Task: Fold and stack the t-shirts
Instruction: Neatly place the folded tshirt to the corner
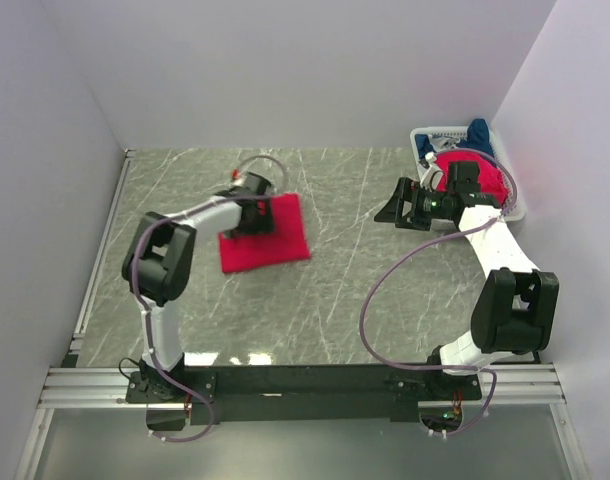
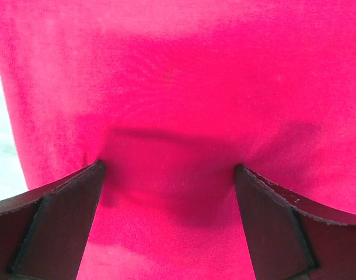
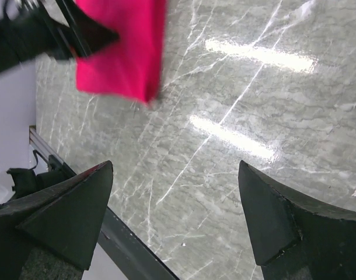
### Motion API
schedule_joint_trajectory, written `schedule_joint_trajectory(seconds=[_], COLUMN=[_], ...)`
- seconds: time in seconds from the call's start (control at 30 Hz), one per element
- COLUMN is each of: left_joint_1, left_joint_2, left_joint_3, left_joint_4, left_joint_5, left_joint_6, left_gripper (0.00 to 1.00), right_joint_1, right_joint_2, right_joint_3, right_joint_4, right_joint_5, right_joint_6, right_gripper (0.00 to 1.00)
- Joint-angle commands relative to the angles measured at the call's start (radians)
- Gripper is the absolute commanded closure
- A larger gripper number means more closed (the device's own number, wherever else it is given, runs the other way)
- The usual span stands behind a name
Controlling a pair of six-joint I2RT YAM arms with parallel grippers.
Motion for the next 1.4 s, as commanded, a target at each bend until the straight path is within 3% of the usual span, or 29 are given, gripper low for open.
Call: schedule_joint_trajectory(seconds=[0.0, 0.27, 0.47, 0.83, 1.37], left_joint_1=[0.165, 0.501, 0.671, 0.693, 0.577], left_joint_2=[0.016, 0.097, 0.236, 0.226, 0.209], left_joint_3=[-0.046, 0.005, 0.192, 0.217, 0.142], left_joint_4=[-0.099, -0.057, -0.079, -0.036, -0.097], left_joint_5=[-0.085, -0.046, -0.016, 0.162, 0.323], left_joint_6=[0.116, 0.525, 0.769, 1.09, 1.145], left_gripper=[0.01, 0.01, 0.01, 0.01, 0.01], right_joint_1=[-0.013, -0.024, -0.034, -0.036, -0.037], right_joint_2=[0.001, 0.026, 0.049, 0.069, 0.044], right_joint_3=[0.021, 0.047, 0.067, 0.104, 0.155], right_joint_4=[0.01, -0.023, -0.043, -0.061, -0.118], right_joint_5=[-0.027, -0.036, -0.045, -0.062, -0.044], right_joint_6=[-0.018, -0.045, -0.059, -0.049, -0.072], right_gripper=[0.06, 0.05, 0.05, 0.04, 0.04])
